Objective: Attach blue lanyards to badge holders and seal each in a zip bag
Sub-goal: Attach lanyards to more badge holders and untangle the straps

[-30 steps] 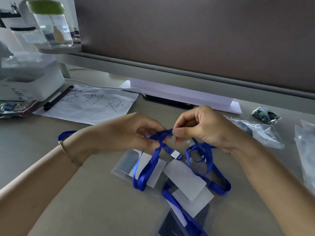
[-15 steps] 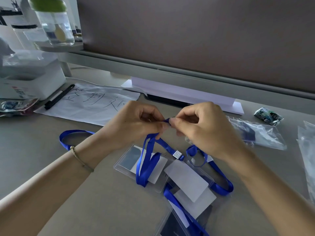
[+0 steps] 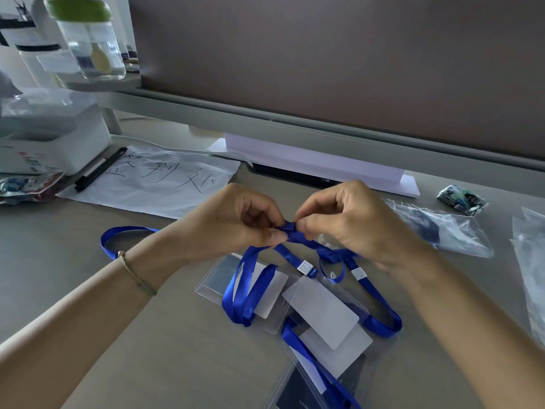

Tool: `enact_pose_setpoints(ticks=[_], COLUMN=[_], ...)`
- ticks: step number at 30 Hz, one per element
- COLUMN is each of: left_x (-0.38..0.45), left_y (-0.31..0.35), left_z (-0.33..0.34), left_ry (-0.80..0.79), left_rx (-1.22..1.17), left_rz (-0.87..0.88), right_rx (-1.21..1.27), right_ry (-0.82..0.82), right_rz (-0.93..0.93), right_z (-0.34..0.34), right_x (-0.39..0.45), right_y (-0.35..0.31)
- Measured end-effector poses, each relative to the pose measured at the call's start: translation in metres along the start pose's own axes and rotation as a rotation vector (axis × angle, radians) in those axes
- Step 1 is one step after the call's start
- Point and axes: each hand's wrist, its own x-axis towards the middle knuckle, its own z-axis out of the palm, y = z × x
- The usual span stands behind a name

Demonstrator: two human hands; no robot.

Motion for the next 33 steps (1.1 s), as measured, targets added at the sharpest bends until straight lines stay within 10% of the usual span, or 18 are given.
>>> enact_pose_setpoints(ticks=[5, 10, 33], left_x=[0.000, 0.002, 0.005], left_y=[-0.002, 0.001, -0.005], left_z=[-0.004, -0.001, 0.011], left_ry=[0.029, 0.180, 0.106], left_rx=[0.120, -0.115, -0.214], left_rz=[-0.016, 0.010, -0.088], right_rx=[0.595, 0.021, 0.003], right_ry=[-0.107, 0.088, 0.019], right_rz=[0.173, -0.003, -0.067], right_z=[-0.002, 0.003, -0.009], right_x=[0.003, 0.003, 0.004], right_y=[0.006, 0.006, 0.012])
